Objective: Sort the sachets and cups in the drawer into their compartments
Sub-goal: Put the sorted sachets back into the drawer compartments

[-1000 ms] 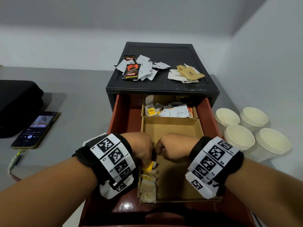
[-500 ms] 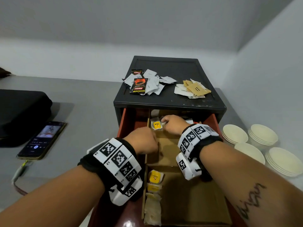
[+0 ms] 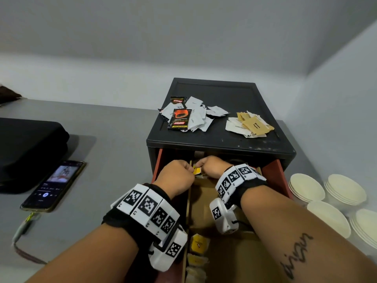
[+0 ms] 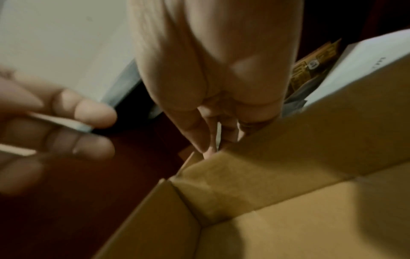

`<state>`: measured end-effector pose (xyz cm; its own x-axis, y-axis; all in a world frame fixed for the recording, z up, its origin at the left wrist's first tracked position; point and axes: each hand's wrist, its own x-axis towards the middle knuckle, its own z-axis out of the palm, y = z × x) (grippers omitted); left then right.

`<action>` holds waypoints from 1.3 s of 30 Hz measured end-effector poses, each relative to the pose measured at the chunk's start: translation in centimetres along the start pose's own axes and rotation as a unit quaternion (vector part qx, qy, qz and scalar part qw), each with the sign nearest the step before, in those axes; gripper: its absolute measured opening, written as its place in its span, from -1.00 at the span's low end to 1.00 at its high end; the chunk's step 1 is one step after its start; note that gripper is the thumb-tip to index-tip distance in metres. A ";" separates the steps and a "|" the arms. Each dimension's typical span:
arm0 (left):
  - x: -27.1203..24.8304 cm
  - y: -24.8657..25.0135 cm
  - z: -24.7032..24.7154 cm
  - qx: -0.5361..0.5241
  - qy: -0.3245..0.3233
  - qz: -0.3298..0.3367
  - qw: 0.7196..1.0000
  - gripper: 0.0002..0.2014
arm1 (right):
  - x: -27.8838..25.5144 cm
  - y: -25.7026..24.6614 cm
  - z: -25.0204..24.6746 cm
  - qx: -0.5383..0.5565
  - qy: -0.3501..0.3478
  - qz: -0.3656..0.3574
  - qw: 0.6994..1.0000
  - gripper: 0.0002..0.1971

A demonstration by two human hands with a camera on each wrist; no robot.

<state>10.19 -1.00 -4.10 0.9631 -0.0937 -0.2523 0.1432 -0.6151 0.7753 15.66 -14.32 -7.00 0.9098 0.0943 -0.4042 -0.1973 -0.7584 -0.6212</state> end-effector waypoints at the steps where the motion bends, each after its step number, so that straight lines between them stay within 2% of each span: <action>1: 0.0 -0.1 -0.1 0.002 0.004 0.003 1.000 -0.80 | 0.0 0.0 0.0 0.058 0.011 0.008 0.998 -0.66; 5: -0.1 0.0 -0.3 0.023 0.002 0.030 0.999 -0.80 | -1.6 0.7 -0.4 0.264 0.041 0.041 0.963 -0.64; 9: -0.2 0.5 0.1 0.069 -0.009 0.074 0.995 -0.57 | -4.7 1.0 -1.6 0.387 -0.026 0.026 0.921 -0.62; 11: -0.2 0.6 0.5 0.084 -0.007 0.090 0.992 -0.63 | -5.9 0.8 -2.0 0.423 -0.065 0.010 0.904 -0.63; 13: -0.2 0.7 0.8 0.082 0.014 0.099 0.992 -0.81 | -6.5 0.6 -2.1 0.422 -0.073 0.001 0.904 -0.64; 15: -0.2 0.7 0.6 0.074 0.038 0.096 0.992 -0.95 | -6.1 0.5 -1.9 0.350 -0.039 0.002 0.936 -0.66; 17: -0.2 0.7 0.2 0.075 0.046 0.081 0.993 -0.93 | -5.0 0.8 -1.7 0.191 0.033 -0.005 0.981 -0.76; 19: -0.3 0.6 -0.3 0.079 0.054 0.066 0.993 -0.94 | -3.7 1.0 -1.6 0.027 0.070 -0.007 0.997 -0.75; 22: -0.3 0.4 -0.7 0.072 0.062 0.049 0.994 -0.90 | -2.1 1.1 -1.4 -0.103 0.053 0.023 0.993 -0.65; 27: -0.6 0.5 -1.3 0.045 0.066 0.046 0.996 -0.88 | 0.1 -0.1 -0.4 -0.217 0.014 0.039 0.975 -0.63; 32: -0.8 0.5 -2.3 0.024 0.075 0.042 0.996 -0.86 | 2.2 -0.3 0.9 -0.246 0.000 0.024 0.969 -0.69; 39: -1.2 0.1 -3.1 0.016 0.073 0.032 0.997 -0.87 | 1.6 -0.4 0.7 -0.285 0.009 -0.005 0.958 -0.66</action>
<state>9.72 1.46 -1.95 0.9933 -0.0204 -0.1136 0.0748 -0.6359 0.7682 16.89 -13.44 -7.87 0.9176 0.0955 -0.3858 0.0379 -0.9873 -0.1542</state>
